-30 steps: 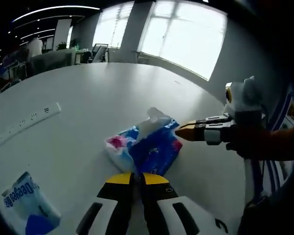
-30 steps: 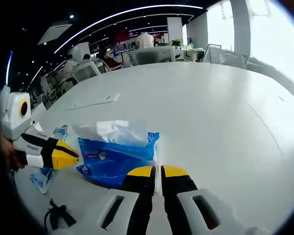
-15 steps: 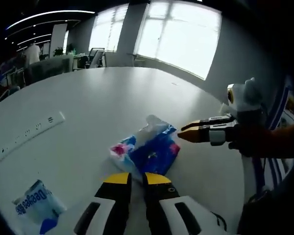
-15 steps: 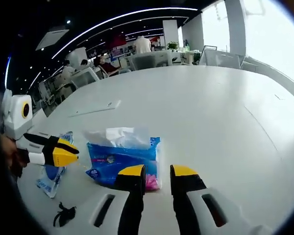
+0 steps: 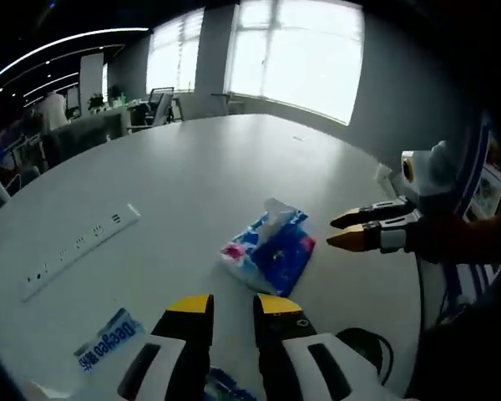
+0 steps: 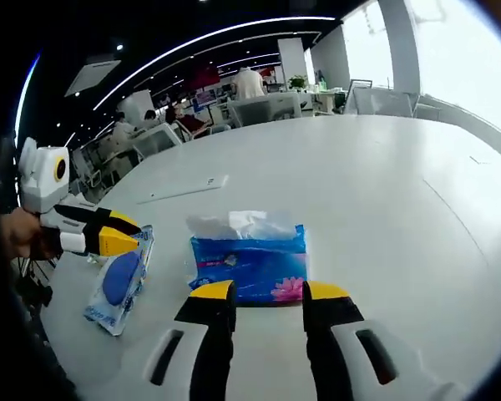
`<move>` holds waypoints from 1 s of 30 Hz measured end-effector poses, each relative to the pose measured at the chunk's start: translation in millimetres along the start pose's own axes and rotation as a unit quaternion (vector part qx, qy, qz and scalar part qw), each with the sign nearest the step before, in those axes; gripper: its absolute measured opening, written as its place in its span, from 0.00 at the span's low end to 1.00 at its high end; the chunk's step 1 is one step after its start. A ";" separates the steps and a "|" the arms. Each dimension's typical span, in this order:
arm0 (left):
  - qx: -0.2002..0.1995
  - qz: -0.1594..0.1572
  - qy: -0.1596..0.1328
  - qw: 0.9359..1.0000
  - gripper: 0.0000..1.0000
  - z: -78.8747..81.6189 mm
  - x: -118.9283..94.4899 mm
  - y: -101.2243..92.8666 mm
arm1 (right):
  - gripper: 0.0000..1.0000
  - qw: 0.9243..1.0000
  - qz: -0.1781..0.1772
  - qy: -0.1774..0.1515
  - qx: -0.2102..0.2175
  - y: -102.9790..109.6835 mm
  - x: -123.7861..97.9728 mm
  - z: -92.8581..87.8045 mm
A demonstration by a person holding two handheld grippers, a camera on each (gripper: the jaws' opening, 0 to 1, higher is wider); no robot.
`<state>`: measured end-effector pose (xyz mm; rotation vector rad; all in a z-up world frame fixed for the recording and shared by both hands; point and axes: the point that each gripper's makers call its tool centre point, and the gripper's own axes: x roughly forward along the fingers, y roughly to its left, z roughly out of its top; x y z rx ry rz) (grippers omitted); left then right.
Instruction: Arrange the tabletop items into an orderly group along one side of the table until the central work area is clear of visible clutter.
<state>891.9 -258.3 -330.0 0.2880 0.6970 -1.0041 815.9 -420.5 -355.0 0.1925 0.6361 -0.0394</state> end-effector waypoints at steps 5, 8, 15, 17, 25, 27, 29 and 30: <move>0.005 0.017 0.000 1.000 0.20 -5.7 -17.7 8.2 | 0.34 1.000 0.015 -0.001 -0.005 9.5 -7.2 -4.7; 0.004 0.027 0.003 1.000 0.23 -12.4 -27.3 9.6 | 0.37 1.000 0.023 0.000 -0.014 17.1 -9.7 -4.9; -0.007 0.043 0.005 0.999 0.28 -24.5 -48.9 2.8 | 0.45 0.998 0.047 -0.007 -0.036 27.3 -12.6 2.3; -0.012 0.051 0.002 0.999 0.29 -28.1 -56.7 -1.0 | 0.46 0.997 0.056 -0.010 -0.044 31.4 -13.3 6.3; -0.047 0.075 -0.002 0.996 0.30 -51.2 -77.9 -10.4 | 0.49 0.993 0.088 -0.017 -0.072 51.0 -12.0 19.2; -0.058 0.082 -0.002 0.995 0.30 -57.6 -83.3 -12.9 | 0.50 0.992 0.097 -0.017 -0.079 55.2 -10.3 22.3; -0.070 0.087 -0.001 0.994 0.30 -64.4 -87.7 -14.8 | 0.50 0.990 0.104 -0.016 -0.091 58.8 -6.8 24.6; -0.072 0.089 -0.002 0.993 0.30 -66.9 -88.4 -14.8 | 0.50 0.990 0.107 -0.017 -0.094 60.3 -5.6 25.7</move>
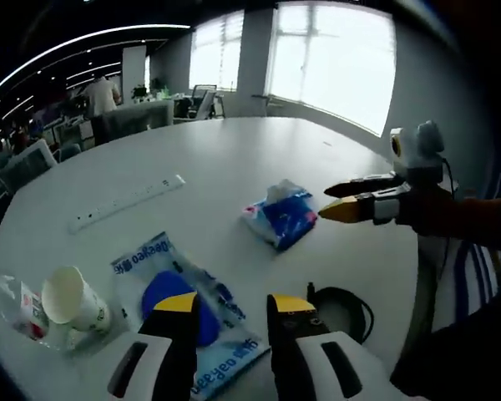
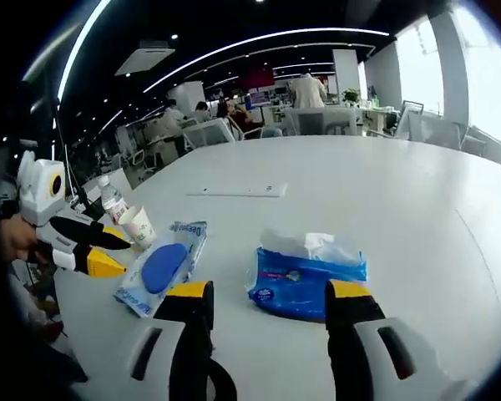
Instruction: Arrange the tabletop items into an orderly group along one side of the table until the central work area is clear of visible clutter.
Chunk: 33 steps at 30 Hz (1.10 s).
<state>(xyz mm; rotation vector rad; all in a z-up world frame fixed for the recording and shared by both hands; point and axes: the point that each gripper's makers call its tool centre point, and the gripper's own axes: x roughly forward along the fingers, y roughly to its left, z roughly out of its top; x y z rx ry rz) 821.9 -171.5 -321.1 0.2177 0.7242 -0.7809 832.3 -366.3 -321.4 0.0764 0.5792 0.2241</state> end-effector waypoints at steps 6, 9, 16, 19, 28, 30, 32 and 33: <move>-0.018 0.010 0.005 1.000 0.29 -16.6 -9.3 -4.8 | 0.51 0.999 0.026 0.001 -0.025 10.5 7.6 14.7; -0.035 0.019 0.008 0.999 0.28 -25.5 -14.0 -6.0 | 0.51 0.998 0.038 0.004 -0.047 16.5 14.8 22.5; -0.072 0.033 0.014 0.997 0.28 -40.3 -22.2 -11.1 | 0.54 0.993 0.078 0.013 -0.092 34.7 32.4 39.9; -0.094 0.043 0.015 0.995 0.28 -47.4 -25.6 -12.3 | 0.56 0.989 0.092 0.020 -0.112 39.9 39.7 41.4; -0.160 0.068 0.019 0.985 0.28 -69.0 -30.4 -13.9 | 0.58 0.981 0.126 0.033 -0.143 55.3 63.4 52.8; -0.175 0.069 0.025 0.982 0.28 -73.5 -29.3 -14.6 | 0.59 0.979 0.133 0.034 -0.152 59.4 69.2 56.6; -0.196 0.073 0.031 0.977 0.28 -78.7 -29.3 -14.6 | 0.59 0.976 0.143 0.038 -0.161 63.4 76.3 59.6; -0.206 0.072 0.031 0.975 0.28 -79.7 -29.4 -15.4 | 0.59 0.974 0.148 0.040 -0.166 65.7 78.4 60.2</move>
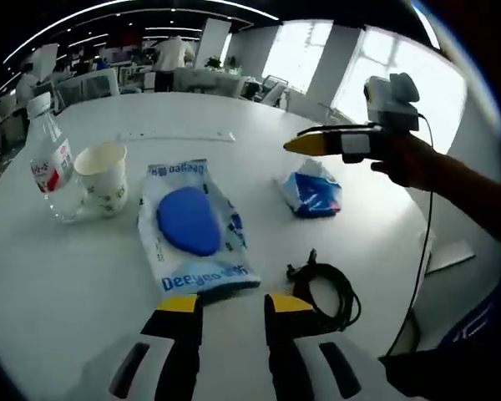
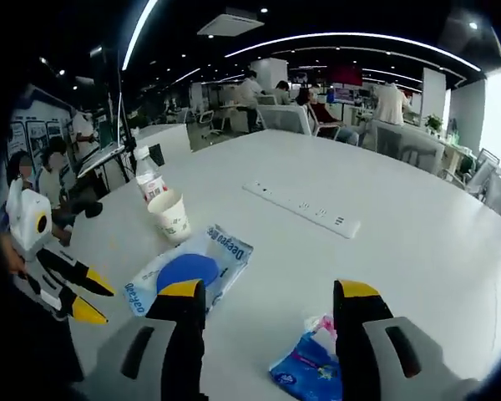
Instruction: Arrange the tabletop items into an orderly group along one side of the table until the central work area is clear of visible clutter.
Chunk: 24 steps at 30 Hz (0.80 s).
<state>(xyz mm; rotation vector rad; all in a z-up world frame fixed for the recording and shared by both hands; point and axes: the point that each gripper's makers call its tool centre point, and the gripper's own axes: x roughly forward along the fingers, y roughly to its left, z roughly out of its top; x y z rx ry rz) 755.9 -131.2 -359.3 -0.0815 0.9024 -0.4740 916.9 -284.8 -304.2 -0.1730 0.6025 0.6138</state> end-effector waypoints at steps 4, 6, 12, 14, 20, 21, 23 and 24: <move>-0.051 0.002 0.007 0.999 0.28 -7.2 3.7 2.5 | 0.60 0.999 0.019 0.012 -0.028 0.7 15.7 4.7; -0.068 0.003 0.012 0.998 0.28 -10.2 6.4 3.8 | 0.61 0.999 0.031 0.018 -0.036 1.9 22.7 5.0; -0.195 0.001 0.013 0.981 0.27 -13.4 15.6 6.8 | 0.61 0.996 0.065 0.026 -0.058 6.9 42.8 14.5; -0.195 0.009 0.016 0.981 0.26 -15.1 19.8 13.1 | 0.60 0.995 0.073 0.030 -0.060 7.7 51.8 16.6; -0.210 0.019 0.023 0.977 0.21 -14.7 22.0 19.1 | 0.58 0.991 0.105 0.035 -0.079 17.3 75.2 23.0; -0.214 0.020 0.024 0.976 0.21 -14.7 21.4 19.0 | 0.58 0.990 0.108 0.038 -0.080 18.5 78.1 22.4; -0.225 0.017 0.024 0.974 0.21 -13.3 23.2 19.7 | 0.57 0.989 0.116 0.045 -0.085 23.8 88.2 19.4; -0.231 0.014 0.025 0.972 0.21 -12.4 24.8 19.3 | 0.56 0.988 0.120 0.047 -0.084 23.0 94.0 18.7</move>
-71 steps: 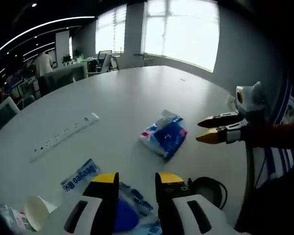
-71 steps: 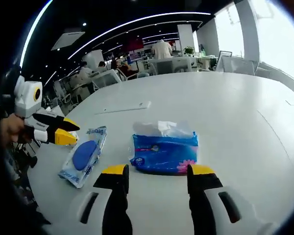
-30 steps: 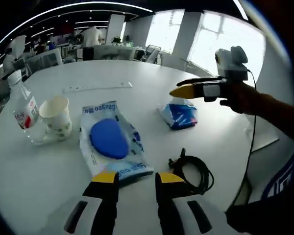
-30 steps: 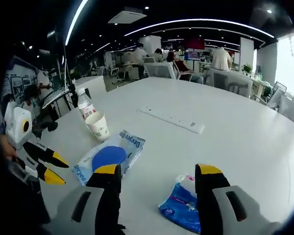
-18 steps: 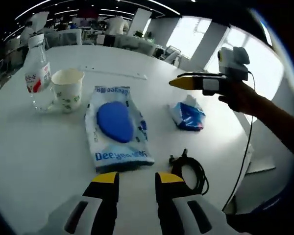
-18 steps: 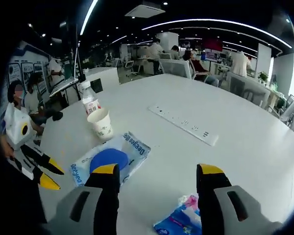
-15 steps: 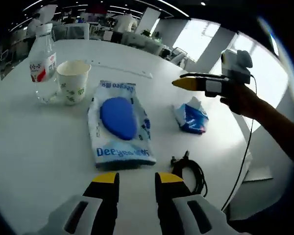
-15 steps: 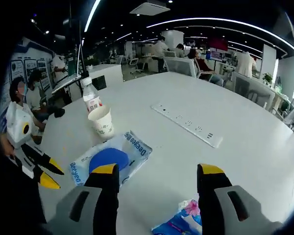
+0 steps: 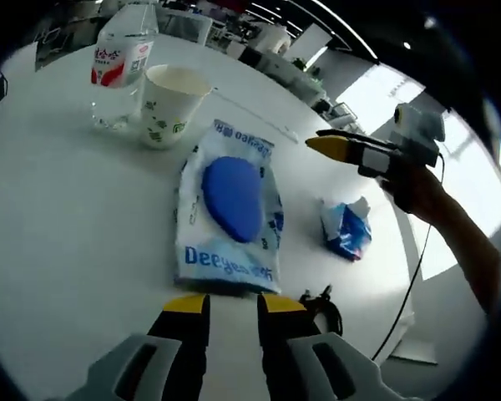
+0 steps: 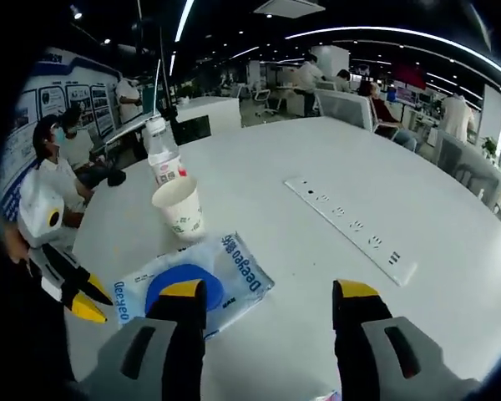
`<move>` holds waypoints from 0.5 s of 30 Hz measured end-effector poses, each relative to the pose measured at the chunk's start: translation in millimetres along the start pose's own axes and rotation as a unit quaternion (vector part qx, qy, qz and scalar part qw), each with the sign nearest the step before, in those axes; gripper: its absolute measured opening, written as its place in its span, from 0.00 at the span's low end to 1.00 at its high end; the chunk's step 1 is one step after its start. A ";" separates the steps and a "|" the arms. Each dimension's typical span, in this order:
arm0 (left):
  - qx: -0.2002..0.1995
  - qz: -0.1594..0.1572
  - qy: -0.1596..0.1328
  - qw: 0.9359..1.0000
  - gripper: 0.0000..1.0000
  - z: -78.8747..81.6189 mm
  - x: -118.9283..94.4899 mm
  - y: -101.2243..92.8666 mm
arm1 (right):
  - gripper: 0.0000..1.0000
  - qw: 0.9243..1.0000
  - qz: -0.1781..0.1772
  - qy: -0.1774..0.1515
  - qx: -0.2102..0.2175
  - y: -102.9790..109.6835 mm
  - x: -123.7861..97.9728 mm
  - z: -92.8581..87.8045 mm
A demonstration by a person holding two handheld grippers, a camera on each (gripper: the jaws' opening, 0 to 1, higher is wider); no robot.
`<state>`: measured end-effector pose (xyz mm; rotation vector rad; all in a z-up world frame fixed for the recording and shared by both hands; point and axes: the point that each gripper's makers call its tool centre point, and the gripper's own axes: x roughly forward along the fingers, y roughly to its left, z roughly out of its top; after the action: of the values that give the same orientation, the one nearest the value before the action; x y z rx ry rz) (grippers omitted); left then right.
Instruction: Arrange the tabletop items into an orderly group along one side of the table until the central work area is clear of visible clutter.
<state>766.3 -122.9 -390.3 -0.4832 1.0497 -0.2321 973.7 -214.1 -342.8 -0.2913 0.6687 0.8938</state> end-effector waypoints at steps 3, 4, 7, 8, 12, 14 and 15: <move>-0.010 -0.002 -0.001 1.000 0.21 2.9 1.4 -1.4 | 0.54 1.000 0.005 0.003 0.000 0.9 7.7 -0.6; -0.013 -0.003 0.000 1.000 0.21 3.2 2.0 -1.3 | 0.53 1.000 0.011 0.002 0.003 1.4 14.7 -2.5; -0.026 0.000 0.006 1.000 0.22 3.2 7.7 3.2 | 0.52 0.999 0.021 0.010 0.023 2.5 22.8 -8.3; -0.028 0.000 0.008 1.000 0.22 2.8 8.3 3.6 | 0.50 1.000 0.022 0.009 0.021 4.2 23.0 -7.1; -0.033 0.000 0.016 0.999 0.20 1.7 9.8 3.8 | 0.46 0.999 0.035 0.017 0.006 8.1 37.5 -12.6; -0.043 -0.004 0.019 0.999 0.20 2.2 12.7 4.6 | 0.46 0.999 0.040 0.021 0.006 11.9 40.2 -13.6; -0.045 -0.006 0.021 0.999 0.20 2.3 13.6 4.6 | 0.45 0.999 0.043 0.024 0.008 13.5 40.8 -14.4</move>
<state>774.7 -123.9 -402.2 -0.5689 1.1015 -0.2068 975.1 -187.8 -379.6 -0.2715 0.7365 0.9651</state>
